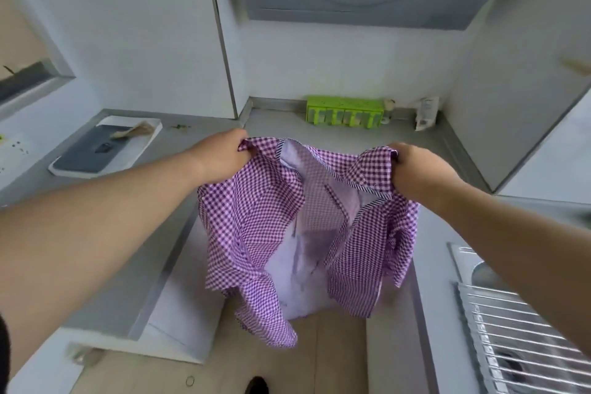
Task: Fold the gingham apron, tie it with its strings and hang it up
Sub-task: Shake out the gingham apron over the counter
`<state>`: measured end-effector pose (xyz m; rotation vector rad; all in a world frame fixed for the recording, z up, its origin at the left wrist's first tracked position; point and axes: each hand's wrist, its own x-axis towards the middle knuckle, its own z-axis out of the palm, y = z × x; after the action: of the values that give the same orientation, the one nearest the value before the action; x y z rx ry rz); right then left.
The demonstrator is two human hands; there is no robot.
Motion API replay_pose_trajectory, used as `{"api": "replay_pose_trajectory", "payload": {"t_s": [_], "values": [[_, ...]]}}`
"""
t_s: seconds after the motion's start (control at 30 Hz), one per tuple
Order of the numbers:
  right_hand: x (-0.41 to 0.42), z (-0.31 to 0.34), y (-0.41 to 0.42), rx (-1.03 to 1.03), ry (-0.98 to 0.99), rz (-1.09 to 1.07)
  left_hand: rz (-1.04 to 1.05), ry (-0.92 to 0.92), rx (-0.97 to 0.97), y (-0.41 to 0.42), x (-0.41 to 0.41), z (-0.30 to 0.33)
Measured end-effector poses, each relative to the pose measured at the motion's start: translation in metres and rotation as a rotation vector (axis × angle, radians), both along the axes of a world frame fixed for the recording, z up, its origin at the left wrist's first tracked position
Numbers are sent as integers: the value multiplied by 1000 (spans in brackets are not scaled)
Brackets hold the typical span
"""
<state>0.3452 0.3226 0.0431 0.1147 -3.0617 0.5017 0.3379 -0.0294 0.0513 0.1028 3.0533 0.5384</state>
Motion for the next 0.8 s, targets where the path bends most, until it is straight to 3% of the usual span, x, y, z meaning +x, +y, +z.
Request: {"api": "replay_pose_trajectory", "payload": {"t_s": [0.33,0.5,0.8], "values": [[-47,38,-9,271,-48,-7,-41,29,48,-15,-56,19],[-86,56,-30,287,-113,-157,-73,2,-13,-40,-108,26],[-137,55,-47,435,-132,-243,-102,30,-119,-61,-188,29]]}}
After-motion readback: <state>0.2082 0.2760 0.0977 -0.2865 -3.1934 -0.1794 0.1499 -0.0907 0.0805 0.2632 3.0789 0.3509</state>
